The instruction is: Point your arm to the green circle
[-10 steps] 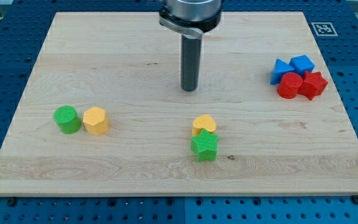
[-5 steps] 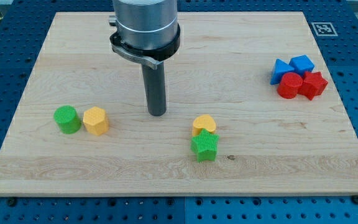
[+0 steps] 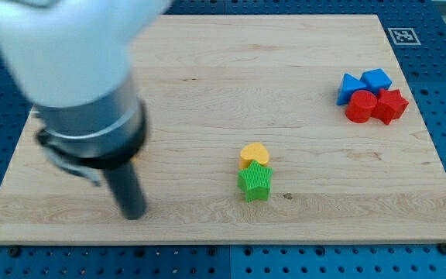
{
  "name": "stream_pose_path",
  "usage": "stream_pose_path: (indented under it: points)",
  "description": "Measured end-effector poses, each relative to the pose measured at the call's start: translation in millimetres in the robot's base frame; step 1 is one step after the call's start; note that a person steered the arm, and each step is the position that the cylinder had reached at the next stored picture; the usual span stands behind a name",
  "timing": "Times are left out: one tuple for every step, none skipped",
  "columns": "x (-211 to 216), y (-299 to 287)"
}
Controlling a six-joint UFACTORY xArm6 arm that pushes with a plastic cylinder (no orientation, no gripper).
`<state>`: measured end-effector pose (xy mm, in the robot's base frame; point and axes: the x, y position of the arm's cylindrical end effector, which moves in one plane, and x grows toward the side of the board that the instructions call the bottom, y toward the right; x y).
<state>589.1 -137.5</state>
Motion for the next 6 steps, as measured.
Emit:
stream_pose_path:
  points:
    - [-4,-31]
    - [-4,-31]
    - [-5,-57]
    - [-25,-75]
    - [-43,-75]
    - [-43,-75]
